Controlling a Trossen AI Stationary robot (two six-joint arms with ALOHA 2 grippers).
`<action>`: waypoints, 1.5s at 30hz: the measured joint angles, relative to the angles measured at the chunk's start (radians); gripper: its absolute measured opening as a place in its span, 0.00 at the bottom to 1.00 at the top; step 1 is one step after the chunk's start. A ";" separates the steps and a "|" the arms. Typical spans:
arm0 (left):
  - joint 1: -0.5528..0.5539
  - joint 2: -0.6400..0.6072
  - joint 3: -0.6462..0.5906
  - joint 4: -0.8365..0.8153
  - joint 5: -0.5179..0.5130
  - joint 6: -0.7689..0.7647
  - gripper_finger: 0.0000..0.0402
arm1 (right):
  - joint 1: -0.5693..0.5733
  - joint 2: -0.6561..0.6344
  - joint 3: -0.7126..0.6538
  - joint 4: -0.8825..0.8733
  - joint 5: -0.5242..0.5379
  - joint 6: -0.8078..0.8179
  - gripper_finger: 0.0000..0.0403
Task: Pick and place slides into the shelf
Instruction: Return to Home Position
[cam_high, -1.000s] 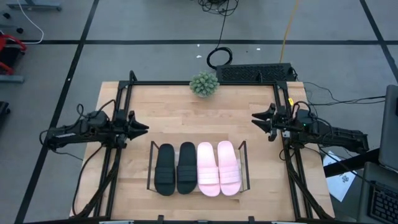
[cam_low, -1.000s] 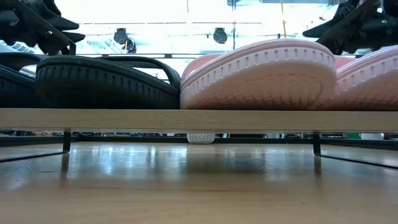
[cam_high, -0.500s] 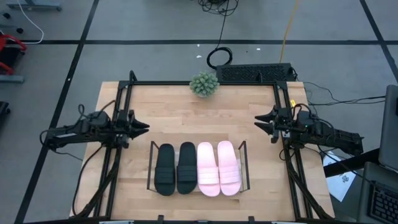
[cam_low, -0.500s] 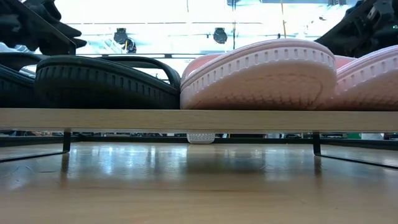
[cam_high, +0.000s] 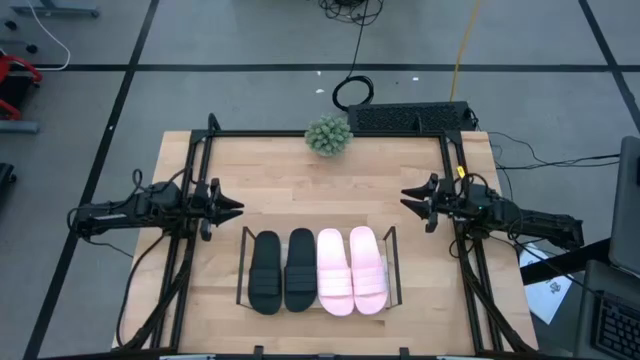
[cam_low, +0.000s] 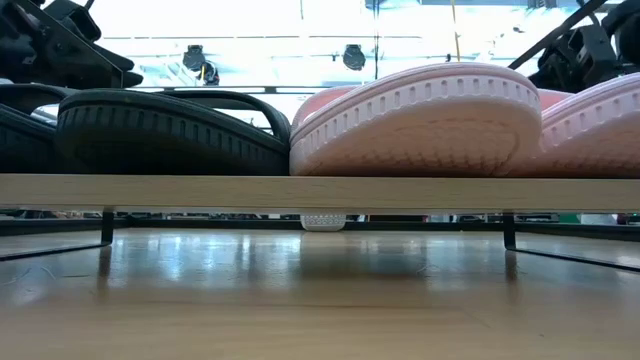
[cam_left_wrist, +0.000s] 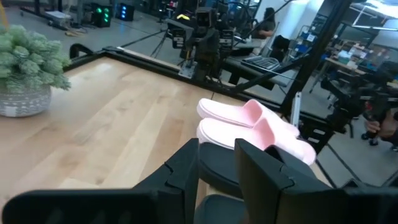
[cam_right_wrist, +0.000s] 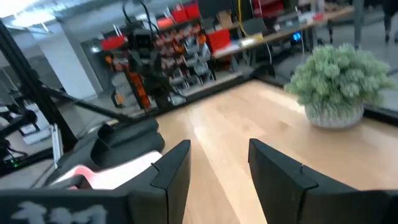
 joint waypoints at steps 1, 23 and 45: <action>0.000 0.000 0.000 0.000 -0.009 0.003 0.26 | 0.000 0.000 -0.012 0.032 0.000 0.000 0.38; -0.001 0.000 -0.130 0.162 0.017 0.006 0.26 | 0.000 0.000 -0.045 0.074 -0.007 -0.024 0.38; -0.001 0.001 -0.131 0.161 0.012 -0.003 0.26 | 0.000 0.001 -0.047 0.075 -0.004 -0.024 0.38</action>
